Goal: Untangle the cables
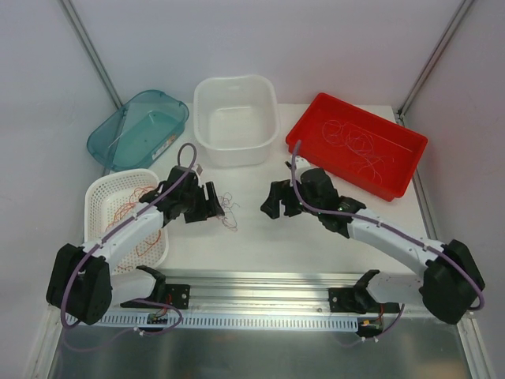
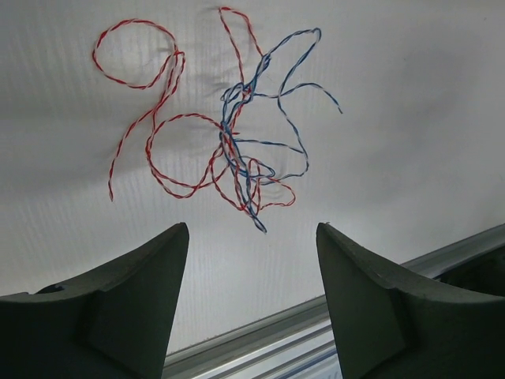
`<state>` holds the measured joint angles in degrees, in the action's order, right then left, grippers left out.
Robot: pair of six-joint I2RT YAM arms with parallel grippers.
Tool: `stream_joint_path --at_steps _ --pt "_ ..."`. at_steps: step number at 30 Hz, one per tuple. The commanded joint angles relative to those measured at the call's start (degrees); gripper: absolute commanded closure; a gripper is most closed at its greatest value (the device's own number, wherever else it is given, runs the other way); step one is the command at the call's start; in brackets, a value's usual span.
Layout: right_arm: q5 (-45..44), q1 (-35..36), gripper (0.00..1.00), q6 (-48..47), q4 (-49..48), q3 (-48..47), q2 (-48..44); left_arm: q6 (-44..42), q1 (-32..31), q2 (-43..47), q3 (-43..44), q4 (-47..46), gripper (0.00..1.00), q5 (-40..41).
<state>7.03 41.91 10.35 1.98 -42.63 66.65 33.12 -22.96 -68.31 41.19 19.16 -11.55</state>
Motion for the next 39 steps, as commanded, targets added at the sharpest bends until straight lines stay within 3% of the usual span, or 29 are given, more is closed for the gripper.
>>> stream_joint_path --at_steps 1,10,17,24,28,30,39 --pt "1.8 2.4 0.12 1.4 -8.8 -4.3 6.5 2.7 -0.3 3.9 -3.2 -2.1 0.34 1.4" --pt "6.5 6.7 0.26 3.1 -16.1 -14.5 27.7 1.0 -0.3 7.4 -5.8 -2.2 0.28 0.7" --pt "6.8 7.9 0.37 6.2 -18.1 -19.1 37.3 0.8 -0.2 8.1 -7.4 -2.2 0.28 0.8" --pt "6.4 7.7 0.61 5.7 -18.4 -19.2 40.2 0.2 -0.3 9.4 -7.7 -2.2 0.28 1.2" --pt "6.2 6.9 0.91 6.3 -19.6 -17.0 39.4 0.4 -0.3 9.9 -8.1 -2.2 0.28 1.1" --pt "6.2 5.9 0.99 6.3 -20.3 -14.7 38.6 0.4 -0.3 10.1 -8.1 -2.2 0.28 1.3" --pt "9.2 1.3 0.99 8.1 -21.8 -5.9 33.4 0.1 -0.3 8.2 -7.9 -3.9 0.28 2.0"
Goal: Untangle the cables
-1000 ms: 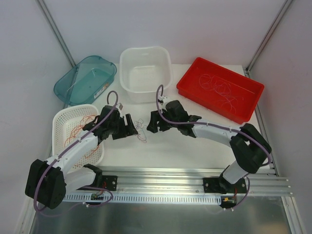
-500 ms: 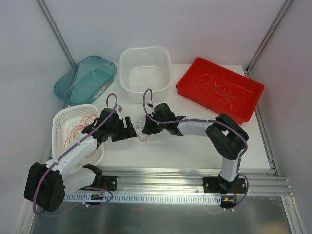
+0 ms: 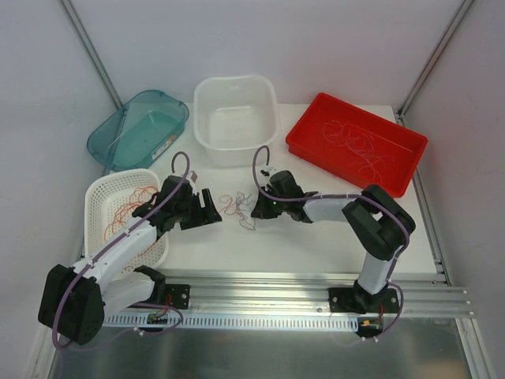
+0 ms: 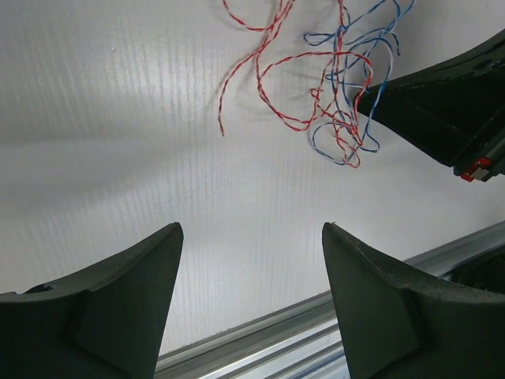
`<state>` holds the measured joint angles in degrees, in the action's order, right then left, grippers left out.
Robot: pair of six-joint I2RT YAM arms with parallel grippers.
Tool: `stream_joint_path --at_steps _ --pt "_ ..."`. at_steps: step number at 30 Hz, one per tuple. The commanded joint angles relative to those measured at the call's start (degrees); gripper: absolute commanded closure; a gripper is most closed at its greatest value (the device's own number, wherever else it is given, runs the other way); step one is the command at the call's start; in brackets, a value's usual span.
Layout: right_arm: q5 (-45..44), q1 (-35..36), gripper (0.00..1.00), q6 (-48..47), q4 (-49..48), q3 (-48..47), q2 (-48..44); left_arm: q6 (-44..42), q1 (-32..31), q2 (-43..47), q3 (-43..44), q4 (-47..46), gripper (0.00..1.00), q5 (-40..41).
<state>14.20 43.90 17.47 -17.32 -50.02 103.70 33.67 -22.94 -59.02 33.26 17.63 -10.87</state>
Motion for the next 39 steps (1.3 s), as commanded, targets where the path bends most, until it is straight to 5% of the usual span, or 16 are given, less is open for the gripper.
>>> stream_joint_path --at_steps 1,14,22,29,35,39 --pt "2.2 -0.8 0.99 0.9 -2.5 2.0 -3.8 0.0 -0.4 -1.8 0.5 -2.4 0.28 1.2" --pt "2.5 -0.8 0.99 3.1 -4.1 3.6 -3.2 22.8 -3.3 -10.1 0.6 -13.1 0.39 1.7" --pt "2.2 -0.8 0.99 3.6 -4.7 4.2 -3.3 27.9 -5.3 -19.5 2.5 -18.6 0.44 1.9" --pt "2.5 -0.7 0.99 3.2 -4.7 4.8 -4.5 28.4 -5.5 -24.0 4.2 -20.0 0.69 4.4" --pt "2.2 -0.7 0.99 2.1 -3.6 6.4 -7.1 27.6 -5.5 -26.8 5.2 -20.0 1.0 6.7" --pt "1.3 -0.8 0.99 0.4 -1.1 7.7 -10.1 26.5 -5.4 -26.8 4.9 -19.9 1.0 8.2"
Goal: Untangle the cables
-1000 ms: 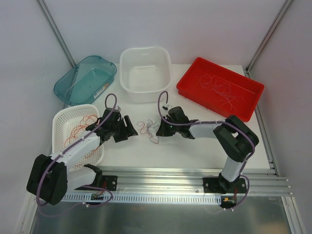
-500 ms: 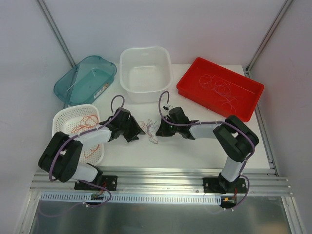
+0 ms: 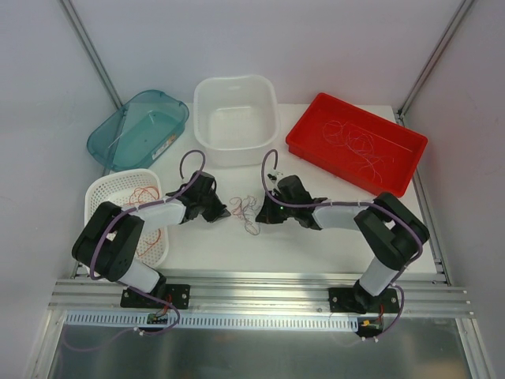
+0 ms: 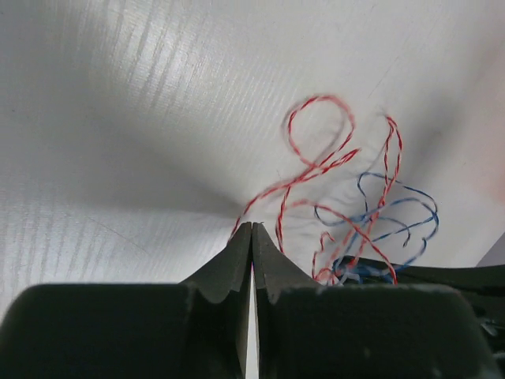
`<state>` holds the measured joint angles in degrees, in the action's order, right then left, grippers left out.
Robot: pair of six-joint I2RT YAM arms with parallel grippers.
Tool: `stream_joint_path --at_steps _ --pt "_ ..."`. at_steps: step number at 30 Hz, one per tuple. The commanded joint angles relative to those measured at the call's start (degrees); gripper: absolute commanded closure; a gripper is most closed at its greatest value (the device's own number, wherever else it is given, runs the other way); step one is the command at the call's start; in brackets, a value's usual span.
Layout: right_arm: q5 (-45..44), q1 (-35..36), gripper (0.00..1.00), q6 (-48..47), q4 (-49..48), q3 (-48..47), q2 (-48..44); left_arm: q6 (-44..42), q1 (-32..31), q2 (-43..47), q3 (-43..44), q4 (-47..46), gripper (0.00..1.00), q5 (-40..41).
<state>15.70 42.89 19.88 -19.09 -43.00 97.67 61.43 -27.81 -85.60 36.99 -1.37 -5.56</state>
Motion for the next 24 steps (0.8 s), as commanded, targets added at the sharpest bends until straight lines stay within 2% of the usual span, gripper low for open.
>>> stream_joint_path --at_steps 1,7,10,11,12,15,19,24 --pt "-0.4 -0.1 0.99 -2.6 2.3 0.8 -5.5 -1.5 -0.6 -0.1 1.0 -0.9 1.0 3.4" --pt "-2.3 -0.5 0.99 -6.8 8.6 2.5 -11.5 -1.8 0.3 2.1 -0.7 -1.0 1.0 3.3" --pt "-2.8 -0.6 0.99 -7.0 9.0 3.1 -13.3 0.6 0.0 3.6 -1.1 -1.2 0.78 1.2" --pt "-2.7 -0.5 0.99 -6.8 8.9 3.3 -13.4 1.2 -0.1 4.6 -1.2 -1.4 0.64 0.6" --pt "-2.7 -0.5 0.99 -6.5 8.8 3.2 -13.4 1.9 -0.5 5.2 -1.7 -1.7 0.57 0.1" --pt "-2.3 -0.6 0.99 -5.5 7.5 3.4 -12.6 4.0 -1.5 6.8 -1.8 -2.8 0.42 -1.2" --pt "-2.3 -0.4 0.99 -4.4 5.7 3.7 -11.4 6.9 -2.4 6.9 -1.7 -3.8 0.32 -2.3" --pt "-1.8 -0.4 0.99 -2.7 3.5 4.2 -10.3 9.8 -3.6 3.2 -1.6 -6.7 0.32 -4.5"
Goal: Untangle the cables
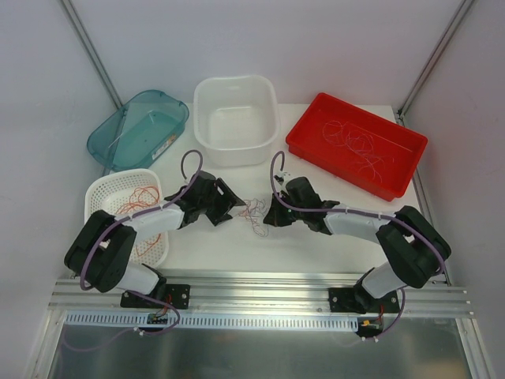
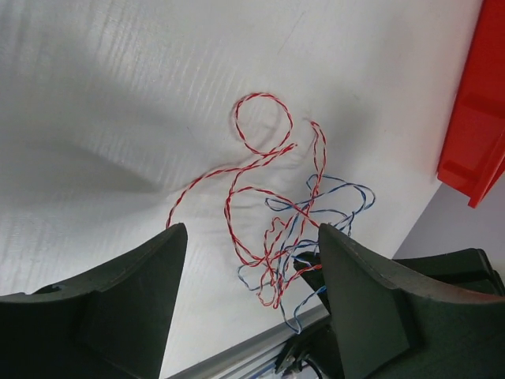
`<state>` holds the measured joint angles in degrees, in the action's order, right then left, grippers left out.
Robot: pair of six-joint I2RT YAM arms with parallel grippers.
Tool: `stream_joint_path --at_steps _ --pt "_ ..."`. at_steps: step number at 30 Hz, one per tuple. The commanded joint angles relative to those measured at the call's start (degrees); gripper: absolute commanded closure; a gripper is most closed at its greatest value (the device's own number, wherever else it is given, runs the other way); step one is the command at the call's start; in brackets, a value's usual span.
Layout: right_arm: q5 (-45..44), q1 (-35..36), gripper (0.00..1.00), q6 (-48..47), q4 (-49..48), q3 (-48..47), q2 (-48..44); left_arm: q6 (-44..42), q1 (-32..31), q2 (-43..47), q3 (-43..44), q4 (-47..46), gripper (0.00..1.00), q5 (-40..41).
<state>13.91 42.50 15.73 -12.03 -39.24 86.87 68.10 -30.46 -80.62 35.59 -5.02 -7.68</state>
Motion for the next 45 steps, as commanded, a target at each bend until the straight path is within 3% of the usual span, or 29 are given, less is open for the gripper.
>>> stream_joint_path --at_steps 1,7,10,11,15,16,23,29,36,45 --pt "0.0 0.1 0.99 1.6 -4.1 0.6 0.9 4.1 -1.2 -2.5 -0.1 -3.7 0.32 -2.7" --pt "-0.1 0.7 0.99 2.4 -5.4 0.8 1.7 6.9 -2.5 -8.7 1.0 -7.0 0.39 -4.0" --pt "0.0 0.8 0.99 2.5 -5.5 1.0 1.8 7.8 -2.8 -10.0 1.0 -8.3 0.54 -3.7" --pt "0.1 0.8 0.99 2.6 -5.5 1.1 1.7 7.8 -2.7 -10.4 0.7 -8.3 0.66 -3.3" --pt "-0.6 0.9 0.99 1.8 -4.1 1.8 0.4 6.2 -2.6 -9.6 0.1 -7.5 0.98 -0.2" --pt "-1.2 0.7 0.99 1.1 -3.4 2.1 0.0 5.1 -2.5 -9.0 -0.2 -6.6 1.0 0.5" --pt "-5.4 -3.3 0.99 -3.8 5.4 4.3 -9.7 -4.0 0.0 -1.0 -1.8 2.7 1.0 9.2" --pt "-10.6 -12.9 0.99 -8.6 24.5 2.3 -24.0 -13.2 4.3 8.5 -1.7 12.1 1.0 15.7" --pt "-17.0 -21.3 0.99 -14.0 46.3 -8.4 -39.7 -23.8 6.1 19.1 4.2 22.2 1.0 20.4" --pt "-26.8 -25.9 0.99 -15.5 57.6 -19.6 -48.5 -34.7 10.3 26.7 12.9 32.5 1.0 26.4"
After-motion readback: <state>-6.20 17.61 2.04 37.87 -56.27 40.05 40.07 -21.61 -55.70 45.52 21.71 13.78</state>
